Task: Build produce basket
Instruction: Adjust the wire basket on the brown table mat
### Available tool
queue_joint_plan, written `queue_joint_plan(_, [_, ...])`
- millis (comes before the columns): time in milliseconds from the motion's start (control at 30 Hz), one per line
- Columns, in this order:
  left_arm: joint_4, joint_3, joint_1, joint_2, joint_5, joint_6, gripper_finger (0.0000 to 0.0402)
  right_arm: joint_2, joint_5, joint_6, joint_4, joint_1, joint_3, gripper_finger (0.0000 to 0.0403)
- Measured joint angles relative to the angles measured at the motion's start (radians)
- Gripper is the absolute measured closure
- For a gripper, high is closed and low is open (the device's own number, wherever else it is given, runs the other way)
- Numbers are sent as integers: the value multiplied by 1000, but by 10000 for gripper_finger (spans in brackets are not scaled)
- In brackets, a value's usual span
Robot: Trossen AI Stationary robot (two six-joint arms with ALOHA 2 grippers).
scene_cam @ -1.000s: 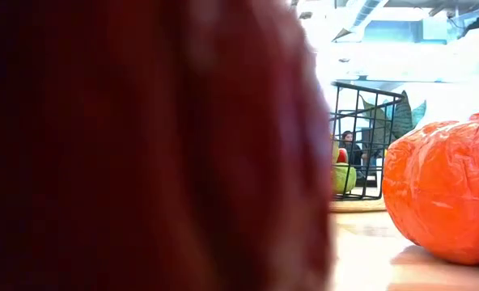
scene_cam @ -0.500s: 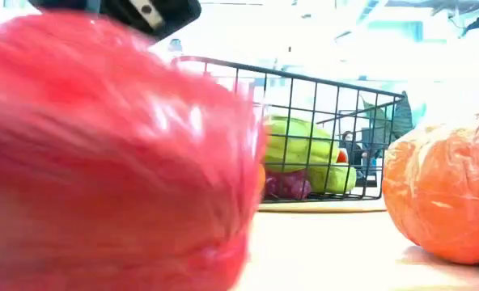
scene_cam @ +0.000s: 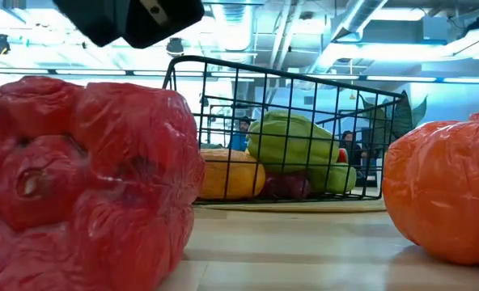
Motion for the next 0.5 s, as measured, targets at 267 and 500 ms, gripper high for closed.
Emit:
queue_joint_plan(267, [0, 0, 10, 0, 61, 34, 388, -16, -1, 30, 1, 37, 0, 182])
queue_joint_plan(500, [-21, 0, 58, 0, 103, -7, 323, -17, -2, 63, 1, 76, 0, 182])
